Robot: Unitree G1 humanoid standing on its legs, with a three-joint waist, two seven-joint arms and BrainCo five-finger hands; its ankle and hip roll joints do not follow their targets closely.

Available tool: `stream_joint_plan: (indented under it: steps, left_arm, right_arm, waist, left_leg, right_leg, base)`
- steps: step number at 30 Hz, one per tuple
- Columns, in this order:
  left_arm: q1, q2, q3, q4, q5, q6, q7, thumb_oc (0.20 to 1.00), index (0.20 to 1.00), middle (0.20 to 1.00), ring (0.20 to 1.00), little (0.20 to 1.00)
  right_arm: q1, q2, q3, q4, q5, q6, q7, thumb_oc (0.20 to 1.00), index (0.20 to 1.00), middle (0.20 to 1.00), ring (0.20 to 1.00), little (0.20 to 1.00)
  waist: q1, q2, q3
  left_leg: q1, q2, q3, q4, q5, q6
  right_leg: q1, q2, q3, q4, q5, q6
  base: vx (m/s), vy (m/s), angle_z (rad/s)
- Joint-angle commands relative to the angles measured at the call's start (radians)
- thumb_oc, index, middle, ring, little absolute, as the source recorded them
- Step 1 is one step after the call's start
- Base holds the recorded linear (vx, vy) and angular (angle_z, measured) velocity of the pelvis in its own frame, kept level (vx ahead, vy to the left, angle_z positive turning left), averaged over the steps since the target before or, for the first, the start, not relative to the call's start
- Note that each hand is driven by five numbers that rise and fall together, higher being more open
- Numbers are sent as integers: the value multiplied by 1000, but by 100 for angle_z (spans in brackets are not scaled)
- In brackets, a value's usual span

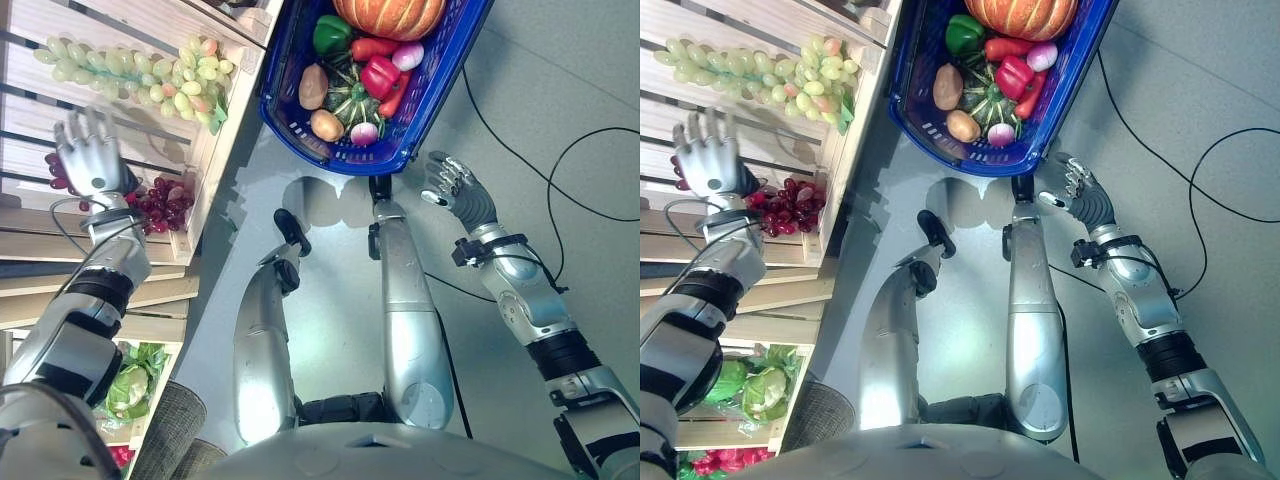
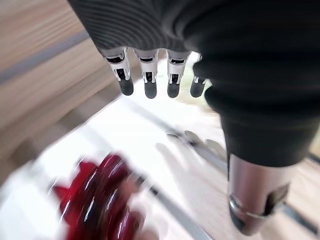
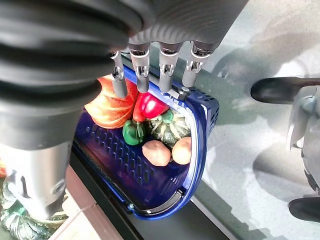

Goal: Pick up fruits and vegetables into the basket

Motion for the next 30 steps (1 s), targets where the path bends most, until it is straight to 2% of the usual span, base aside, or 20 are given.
stream_joint_plan:
  steps: [1,2,4,5,8,13,17,27,30]
  left_arm:
    - [67,-6,166,55,-235,-119,49,1000,1000,1000,1000,1000]
    - [80,-29,207,53,-284,-156,51,1000,1000,1000,1000,1000]
    - [95,-52,240,46,-361,-187,61,1000,1000,1000,1000,1000]
    - [111,-86,277,41,-446,-230,61,1000,1000,1000,1000,1000]
    - [130,-146,321,17,-601,-304,73,1000,1000,1000,1000,1000]
    - [146,-207,345,-20,-744,-373,81,1000,1000,1000,1000,1000]
    - [147,-248,354,-37,-897,-379,42,1000,1000,1000,1000,1000]
    - [124,-271,338,-49,-958,-377,107,1000,1000,1000,1000,1000]
    - [110,-265,345,-44,-1010,-388,93,1000,1000,1000,1000,1000]
  right_arm:
    - [50,7,-2,-67,-17,-47,3,1000,1000,1000,1000,1000]
    - [51,21,-4,-71,-20,-45,-4,1000,1000,1000,1000,1000]
    - [50,32,-2,-74,-23,-43,-11,1000,1000,1000,1000,1000]
    - [48,45,4,-73,-23,-43,-24,1000,1000,1000,1000,1000]
    - [35,69,20,-65,-25,-44,-45,1000,1000,1000,1000,1000]
    - [18,86,37,-69,-11,-29,-76,1000,1000,1000,1000,1000]
    - [8,101,47,-71,-4,-16,-97,1000,1000,1000,1000,1000]
    - [-22,104,55,-53,19,-3,-110,1000,1000,1000,1000,1000]
    - [-28,98,53,-47,27,-3,-111,1000,1000,1000,1000,1000]
  waist:
    - [-20,19,-47]
    - [-12,10,-47]
    - [-7,4,-47]
    - [2,-3,-47]
    - [17,-18,-47]
    - [36,-36,-47]
    - [45,-47,-47]
    - [46,-68,-47]
    - [44,-71,-47]
  left_leg:
    - [-59,-32,-16,17,-17,3]
    - [-58,-32,-23,16,-16,2]
    - [-56,-32,-29,13,-14,2]
    - [-53,-32,-37,10,-12,3]
    - [-52,-34,-51,6,-10,7]
    - [-55,-37,-70,0,-7,15]
    - [-53,-41,-77,-4,-8,23]
    - [-64,-36,-84,13,-17,35]
    - [-67,-34,-83,18,-22,37]
  right_leg:
    - [41,12,-29,-56,-64,77]
    - [46,13,-37,-56,-66,76]
    - [52,14,-43,-55,-68,75]
    - [59,16,-50,-54,-71,74]
    - [69,21,-63,-51,-78,69]
    - [78,32,-81,-42,-87,62]
    - [88,38,-91,-43,-91,59]
    - [86,48,-95,-32,-93,54]
    - [84,49,-94,-30,-95,54]
  base:
    - [-28,-125,4]
    - [-31,-129,4]
    - [-19,-104,9]
    - [-13,-106,16]
    - [-15,-110,13]
    - [-8,-96,10]
    - [-1,-78,8]
    - [7,-29,6]
    - [0,0,0]
